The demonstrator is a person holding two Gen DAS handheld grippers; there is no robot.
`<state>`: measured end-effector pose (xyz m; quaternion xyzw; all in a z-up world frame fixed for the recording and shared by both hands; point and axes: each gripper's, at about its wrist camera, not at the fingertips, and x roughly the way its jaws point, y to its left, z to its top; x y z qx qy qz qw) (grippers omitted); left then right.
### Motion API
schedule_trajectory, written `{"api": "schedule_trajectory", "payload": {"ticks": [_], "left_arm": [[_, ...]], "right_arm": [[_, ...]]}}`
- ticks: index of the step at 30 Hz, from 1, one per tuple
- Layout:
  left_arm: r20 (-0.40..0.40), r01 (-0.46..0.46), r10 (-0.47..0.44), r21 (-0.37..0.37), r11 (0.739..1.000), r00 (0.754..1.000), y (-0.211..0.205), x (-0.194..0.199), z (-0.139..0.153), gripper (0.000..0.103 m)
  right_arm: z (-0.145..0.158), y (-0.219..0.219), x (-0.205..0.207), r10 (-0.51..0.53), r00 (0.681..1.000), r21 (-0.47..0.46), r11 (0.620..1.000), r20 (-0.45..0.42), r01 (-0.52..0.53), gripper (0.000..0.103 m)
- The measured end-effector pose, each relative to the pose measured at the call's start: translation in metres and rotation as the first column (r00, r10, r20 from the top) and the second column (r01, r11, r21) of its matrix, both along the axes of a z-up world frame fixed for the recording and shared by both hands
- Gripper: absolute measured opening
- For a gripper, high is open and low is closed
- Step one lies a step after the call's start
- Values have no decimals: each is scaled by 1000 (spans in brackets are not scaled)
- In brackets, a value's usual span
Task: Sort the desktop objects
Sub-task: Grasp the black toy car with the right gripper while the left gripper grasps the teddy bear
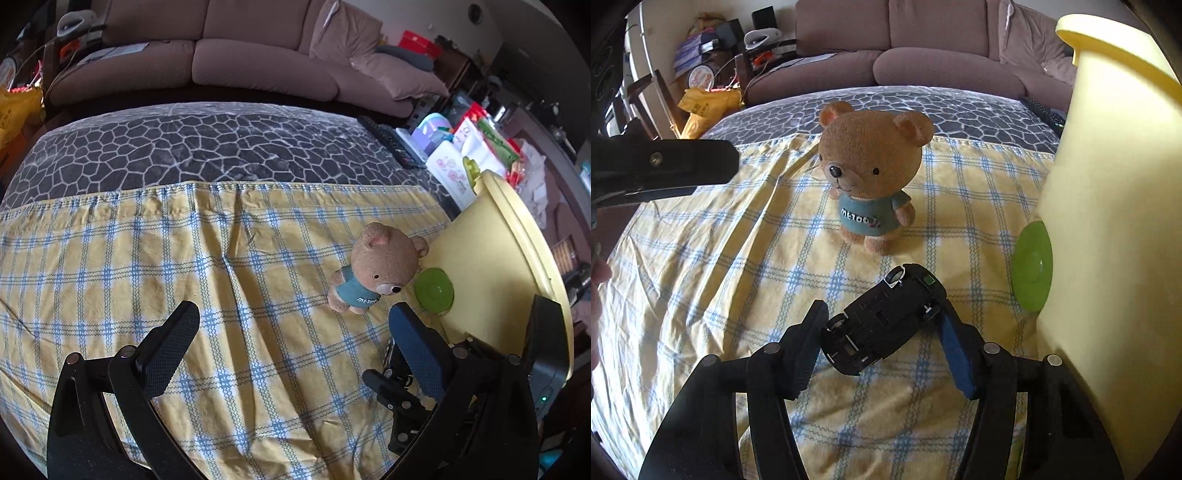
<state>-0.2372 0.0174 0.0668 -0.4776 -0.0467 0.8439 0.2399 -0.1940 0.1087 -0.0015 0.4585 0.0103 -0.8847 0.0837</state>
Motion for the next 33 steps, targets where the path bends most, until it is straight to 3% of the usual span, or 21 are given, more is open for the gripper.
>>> {"api": "schedule_trajectory", "payload": {"ticks": [14, 16, 17, 18, 19, 22, 28, 33], "left_arm": [[-68, 85, -91, -90, 992, 994, 78, -5, -13, 102], [-69, 89, -97, -101, 991, 993, 83, -7, -17, 92], [-64, 93, -100, -101, 991, 993, 85, -8, -19, 73], [-57, 97, -103, -102, 990, 993, 87, -9, -21, 61], [-54, 100, -106, -101, 990, 993, 88, -9, -22, 56], [-87, 96, -106, -113, 989, 991, 88, -5, -17, 50], [-64, 84, -90, -90, 992, 994, 75, 0, -12, 49], [-85, 76, -83, -77, 994, 993, 60, 18, 18, 49]], "right_arm": [[13, 11, 46, 59, 998, -55, 997, 14, -58, 61], [12, 13, 46, 67, 998, -62, 996, 14, -66, 61], [11, 13, 47, 71, 997, -65, 995, 15, -69, 61], [12, 14, 47, 74, 997, -67, 995, 14, -73, 61], [12, 14, 47, 78, 997, -70, 995, 12, -77, 61], [13, 14, 50, 91, 996, -71, 993, 9, -90, 61], [20, 9, 57, 118, 993, -76, 990, -3, -118, 61], [43, 5, 70, 151, 988, -104, 983, -35, -154, 61]]}}
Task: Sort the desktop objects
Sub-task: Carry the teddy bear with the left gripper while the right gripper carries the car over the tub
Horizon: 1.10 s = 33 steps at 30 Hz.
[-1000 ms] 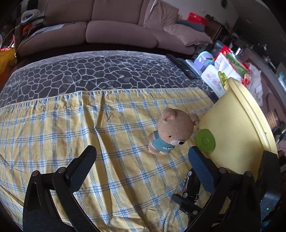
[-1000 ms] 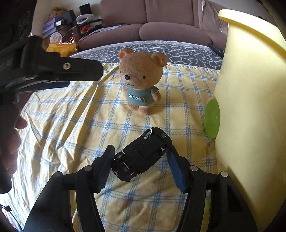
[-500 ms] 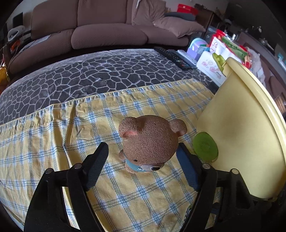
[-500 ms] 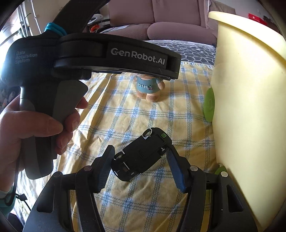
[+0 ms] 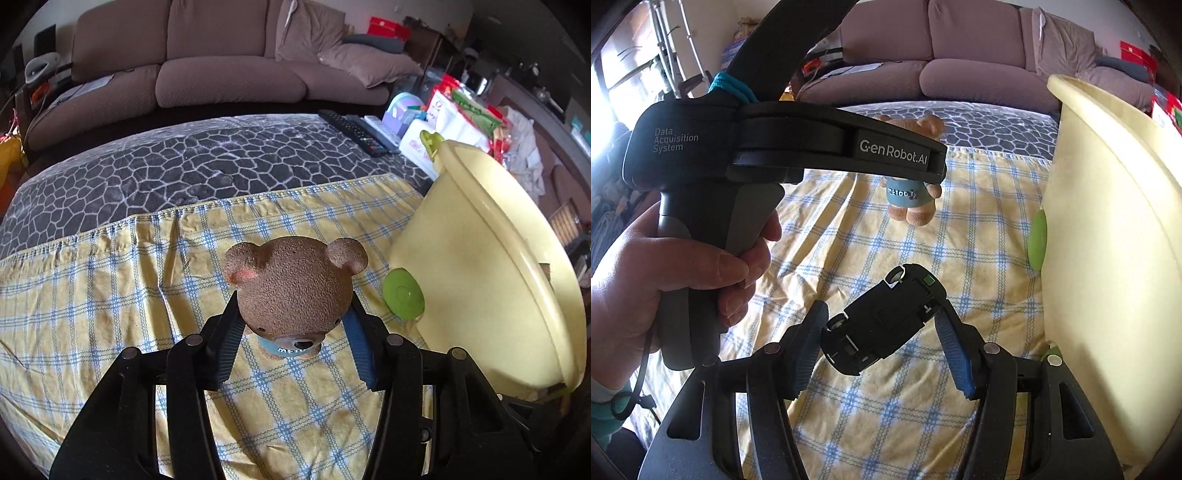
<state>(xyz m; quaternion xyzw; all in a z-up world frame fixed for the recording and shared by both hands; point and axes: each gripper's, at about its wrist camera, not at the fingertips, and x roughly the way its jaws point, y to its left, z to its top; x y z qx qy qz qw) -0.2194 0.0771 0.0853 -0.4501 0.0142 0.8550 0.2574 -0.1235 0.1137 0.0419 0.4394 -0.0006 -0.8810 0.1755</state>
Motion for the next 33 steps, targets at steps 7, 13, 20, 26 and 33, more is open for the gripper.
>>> {"api": "schedule_trajectory", "payload": {"ticks": [7, 13, 20, 26, 33], "left_arm": [[-81, 29, -30, -12, 1000, 996, 5, 30, 71, 49], [-112, 64, -63, 3, 998, 992, 33, 49, 119, 49], [-126, 129, -128, 5, 992, 984, 87, 62, 143, 49], [-75, 166, -166, -6, 986, 983, 131, 62, 129, 49], [-60, 187, -189, -36, 982, 980, 166, 57, 107, 49]], "right_arm": [[51, 6, 29, 39, 998, -34, 999, -52, -41, 61], [105, 32, 38, 4, 994, -38, 999, -106, -9, 61], [150, 104, 30, -71, 991, 31, 997, -117, 75, 61], [147, 168, 1, -138, 989, 41, 989, -57, 141, 61], [122, 206, -22, -153, 988, 16, 988, 26, 152, 61]]}}
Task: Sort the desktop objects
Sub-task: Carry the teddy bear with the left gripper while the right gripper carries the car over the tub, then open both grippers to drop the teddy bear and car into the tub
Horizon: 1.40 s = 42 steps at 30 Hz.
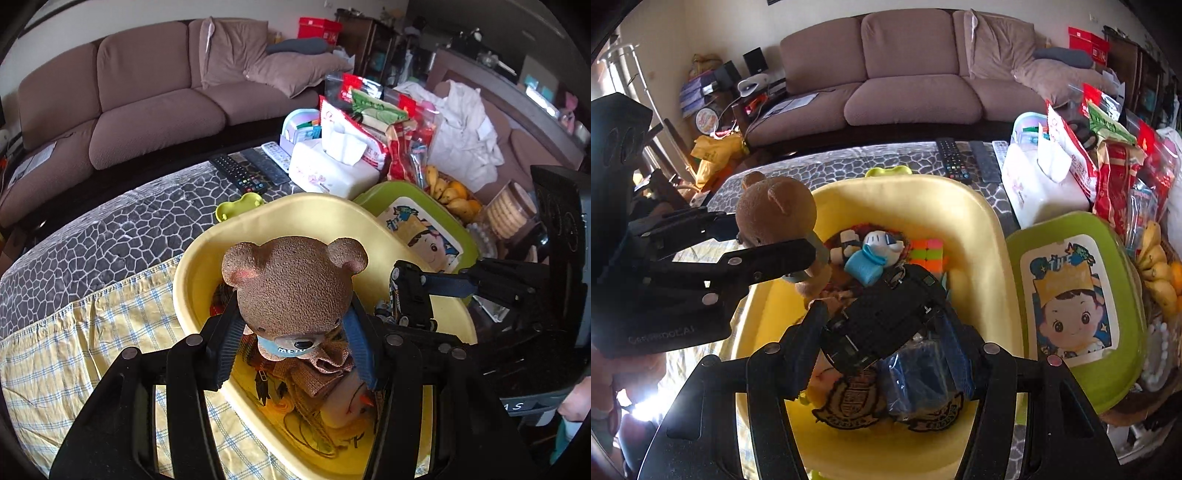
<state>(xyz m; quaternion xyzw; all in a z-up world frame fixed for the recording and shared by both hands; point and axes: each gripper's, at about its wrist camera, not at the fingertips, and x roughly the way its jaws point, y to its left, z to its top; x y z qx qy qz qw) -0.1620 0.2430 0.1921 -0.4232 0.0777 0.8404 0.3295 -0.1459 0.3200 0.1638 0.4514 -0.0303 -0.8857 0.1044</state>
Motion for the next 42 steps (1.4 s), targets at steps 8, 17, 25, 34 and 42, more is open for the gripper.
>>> {"api": "schedule_trajectory", "payload": {"ticks": [8, 17, 25, 34, 42], "left_arm": [[15, 10, -9, -40, 999, 1000, 20, -7, -19, 49], [37, 7, -4, -74, 997, 999, 31, -21, -28, 49], [115, 28, -14, -122, 992, 993, 48, -41, -36, 49], [182, 49, -18, -170, 984, 983, 73, -60, -52, 49], [172, 22, 5, -154, 988, 985, 64, -61, -47, 81]], "right_arm": [[-30, 18, -21, -10, 999, -2, 1000, 53, 10, 61], [-46, -8, -32, 50, 996, 175, 983, 71, -62, 62], [-52, -12, -30, 90, 991, 210, 972, 94, -108, 66], [-40, 3, -9, 107, 994, 190, 975, 36, -112, 68], [-27, 8, -7, 85, 996, 137, 987, 13, -86, 70]]}}
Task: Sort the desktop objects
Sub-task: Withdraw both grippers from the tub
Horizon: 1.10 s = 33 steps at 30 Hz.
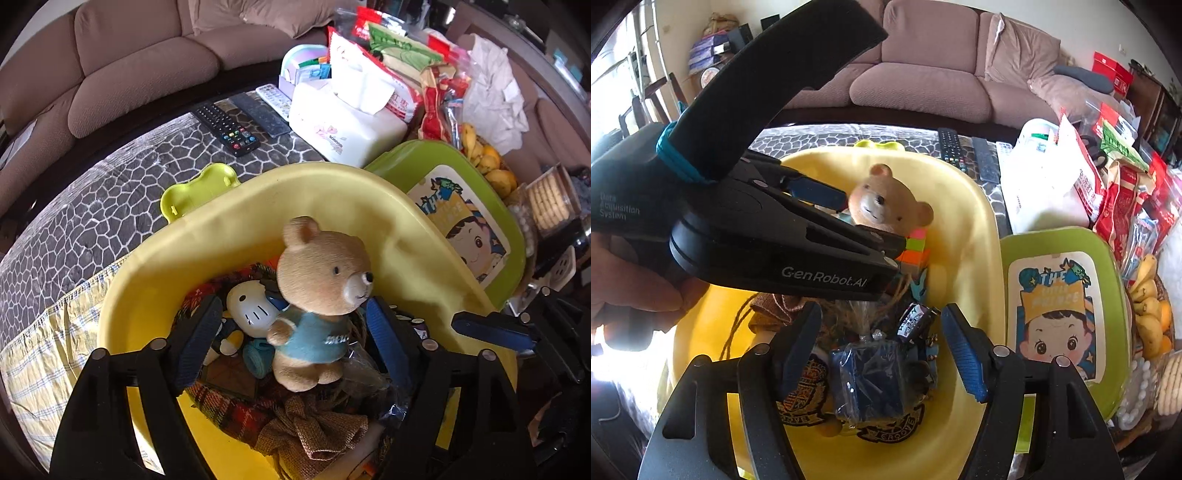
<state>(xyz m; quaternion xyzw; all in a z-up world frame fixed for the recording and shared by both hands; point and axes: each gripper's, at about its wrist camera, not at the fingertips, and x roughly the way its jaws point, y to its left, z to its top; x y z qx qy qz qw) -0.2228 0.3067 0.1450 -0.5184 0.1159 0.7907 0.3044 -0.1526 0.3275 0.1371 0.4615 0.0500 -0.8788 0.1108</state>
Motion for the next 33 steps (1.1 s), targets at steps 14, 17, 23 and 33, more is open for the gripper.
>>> {"api": "schedule_trajectory", "payload": {"ticks": [14, 17, 23, 33], "left_arm": [[-26, -62, 63, 51, 997, 998, -64, 38, 40, 82], [-53, -75, 77, 39, 996, 996, -79, 55, 46, 93], [-57, -99, 100, 34, 995, 993, -107, 87, 52, 94], [-86, -135, 139, 50, 990, 987, -143, 135, 66, 102]], "right_arm": [[7, -2, 27, -67, 998, -12, 998, 8, 67, 80], [10, -7, 36, -73, 997, -12, 997, 3, 73, 82], [11, -13, 51, -99, 995, -20, 995, 7, 99, 86], [22, -26, 82, -141, 990, -23, 990, -16, 141, 102]]}}
